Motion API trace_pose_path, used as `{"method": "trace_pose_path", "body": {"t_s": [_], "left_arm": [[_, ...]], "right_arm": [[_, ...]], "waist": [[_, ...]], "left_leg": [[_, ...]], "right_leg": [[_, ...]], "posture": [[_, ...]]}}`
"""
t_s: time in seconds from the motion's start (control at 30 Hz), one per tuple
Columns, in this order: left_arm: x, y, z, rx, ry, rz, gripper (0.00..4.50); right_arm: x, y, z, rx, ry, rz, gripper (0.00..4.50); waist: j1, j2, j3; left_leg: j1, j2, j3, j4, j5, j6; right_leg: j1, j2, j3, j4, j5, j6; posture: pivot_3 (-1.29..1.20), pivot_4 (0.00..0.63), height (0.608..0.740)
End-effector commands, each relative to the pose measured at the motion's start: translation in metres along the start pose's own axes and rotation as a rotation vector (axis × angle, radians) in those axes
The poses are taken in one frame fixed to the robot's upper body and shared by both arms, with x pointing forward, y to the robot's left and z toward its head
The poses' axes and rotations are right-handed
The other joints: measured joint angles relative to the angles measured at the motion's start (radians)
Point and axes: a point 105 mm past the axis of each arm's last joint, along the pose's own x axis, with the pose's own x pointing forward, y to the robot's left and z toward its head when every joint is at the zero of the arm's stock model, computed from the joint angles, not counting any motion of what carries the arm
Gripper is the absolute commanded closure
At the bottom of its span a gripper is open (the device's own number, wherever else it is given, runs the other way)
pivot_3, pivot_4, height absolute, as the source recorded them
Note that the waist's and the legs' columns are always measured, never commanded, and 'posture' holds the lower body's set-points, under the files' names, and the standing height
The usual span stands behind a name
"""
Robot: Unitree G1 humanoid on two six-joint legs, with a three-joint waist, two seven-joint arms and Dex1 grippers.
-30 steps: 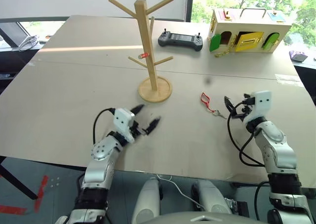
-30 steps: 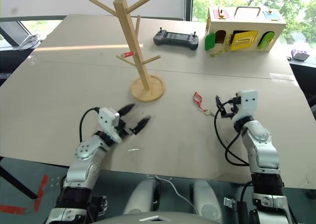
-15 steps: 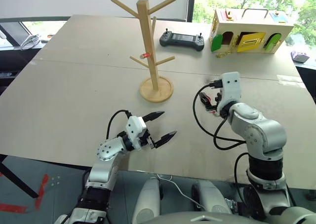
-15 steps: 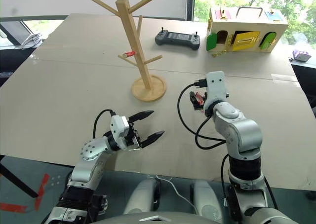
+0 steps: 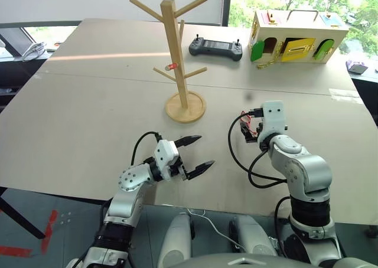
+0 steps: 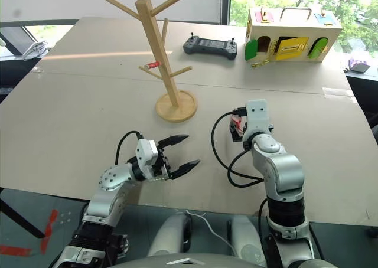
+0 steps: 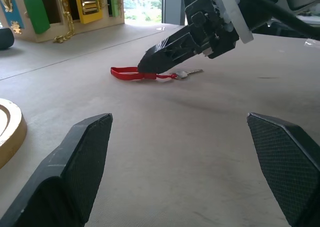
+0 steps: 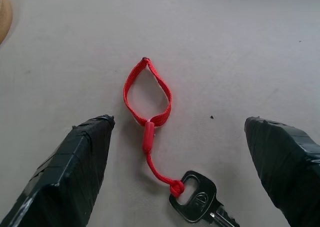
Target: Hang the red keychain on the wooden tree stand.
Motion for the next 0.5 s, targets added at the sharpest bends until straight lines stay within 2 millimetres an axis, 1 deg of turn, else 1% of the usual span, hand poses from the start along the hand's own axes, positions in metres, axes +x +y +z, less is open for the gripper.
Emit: {"method": "trace_pose_path", "body": {"t_s": [0.03,0.17,0.23,0.37,0.5], "left_arm": [[0.004,0.0,0.01,0.018,-0.035,-0.004,0.0],[0.004,0.001,0.01,0.014,-0.035,-0.001,0.0],[0.004,0.001,0.01,0.012,-0.035,0.002,0.0],[0.003,0.002,0.009,0.002,-0.031,0.013,0.0],[0.003,0.002,0.01,0.001,-0.029,0.015,0.0]], "right_arm": [[0.0,0.01,0.01,0.029,-0.073,0.046,0.04],[-0.001,0.02,0.009,0.038,-0.084,0.099,0.04],[-0.001,0.02,0.006,0.036,-0.072,0.106,0.04],[0.002,0.017,-0.008,0.03,-0.022,0.102,0.04],[0.003,0.018,-0.011,0.032,-0.021,0.107,0.04]], "waist": [[0.0,0.0,0.0],[0.0,0.0,0.0],[0.001,0.0,0.0],[0.001,0.0,0.0],[0.001,0.0,0.0]], "left_leg": [[0.0,0.0,0.0,0.0,0.0,0.0],[0.0,0.0,0.0,0.0,0.0,0.0],[0.0,0.0,0.0,0.0,0.0,0.0],[0.0,0.0,0.0,0.0,0.0,0.0],[0.0,0.0,0.0,0.0,0.0,0.0]], "right_leg": [[0.0,0.0,0.0,0.0,0.0,0.0],[0.0,0.0,0.0,0.0,0.0,0.0],[0.0,0.0,0.0,0.0,0.0,0.0],[0.0,0.0,0.0,0.0,0.0,0.0],[0.0,0.0,0.0,0.0,0.0,0.0]], "posture": [[0.0,0.15,0.74],[0.0,0.15,0.74],[0.0,0.15,0.74],[0.0,0.15,0.74],[0.0,0.15,0.74]]}}
